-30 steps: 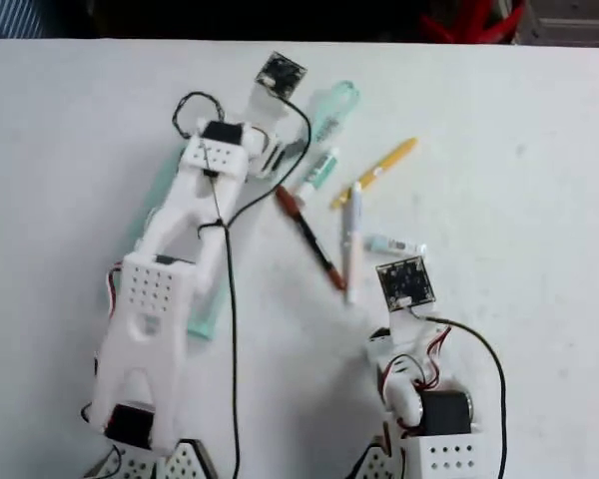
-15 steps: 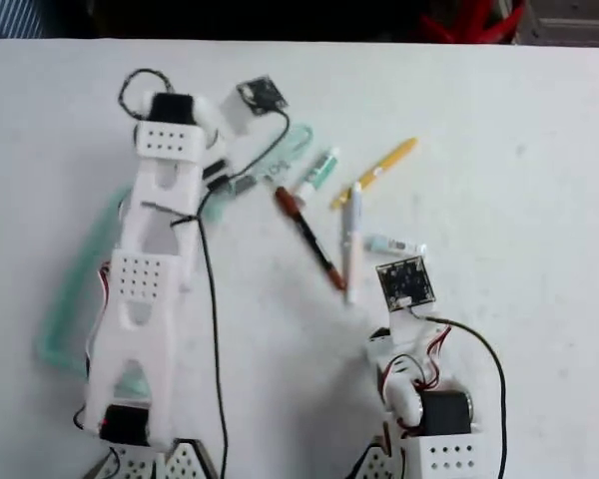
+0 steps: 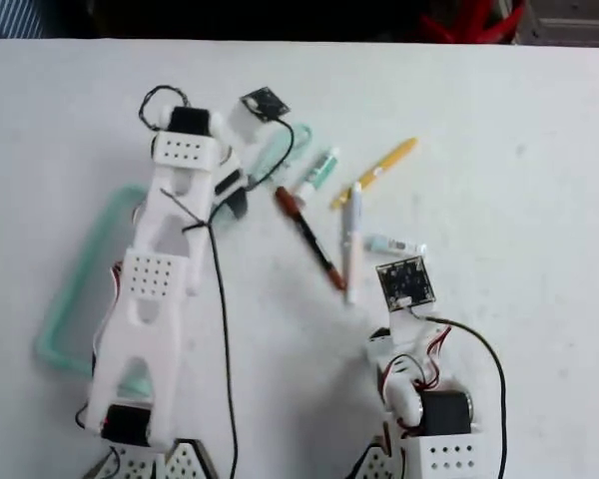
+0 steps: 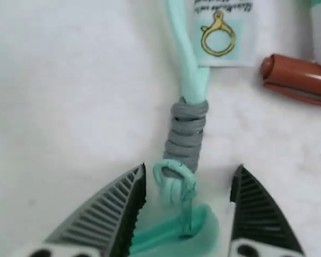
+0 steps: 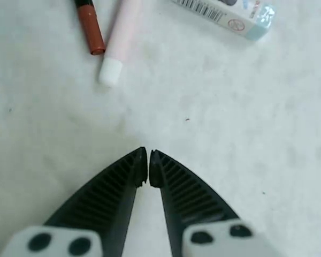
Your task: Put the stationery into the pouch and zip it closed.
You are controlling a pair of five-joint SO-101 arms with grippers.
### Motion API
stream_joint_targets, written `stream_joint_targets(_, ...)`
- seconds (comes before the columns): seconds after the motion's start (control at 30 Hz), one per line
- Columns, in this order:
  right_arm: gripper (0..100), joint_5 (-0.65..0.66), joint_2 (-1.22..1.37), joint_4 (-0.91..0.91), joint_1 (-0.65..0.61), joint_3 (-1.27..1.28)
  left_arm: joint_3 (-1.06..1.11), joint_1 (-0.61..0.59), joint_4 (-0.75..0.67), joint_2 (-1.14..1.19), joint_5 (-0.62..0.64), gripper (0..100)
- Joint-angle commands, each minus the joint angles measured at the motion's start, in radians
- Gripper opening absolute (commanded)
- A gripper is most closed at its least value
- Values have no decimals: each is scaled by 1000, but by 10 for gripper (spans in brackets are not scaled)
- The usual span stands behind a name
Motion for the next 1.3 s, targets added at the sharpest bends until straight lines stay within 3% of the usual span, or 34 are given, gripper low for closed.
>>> stream_joint_targets(0.0,21,-2,-5,4,2,9,-6,21,-14,4,-3,244)
stream_joint_targets(0.17,21,-2,-5,4,2,9,-14,91,46,4,-169,24)
stream_joint_targets(0.27,21,-2,-5,4,2,9,-17,105,43,-1,-199,37)
stream_joint_targets(0.37,21,-2,-5,4,2,9,-91,105,32,-31,-132,24)
stream_joint_targets(0.47,21,-2,-5,4,2,9,-255,93,32,-88,29,23)
stream_joint_targets(0.6,21,-2,-5,4,2,9,-239,101,-9,-262,170,23)
stream_joint_targets(1.03,21,-9,-5,4,-1,9,-253,274,58,-872,230,22)
stream_joint_targets(1.27,21,-9,-5,-1,-1,9,-252,271,72,-1043,310,22)
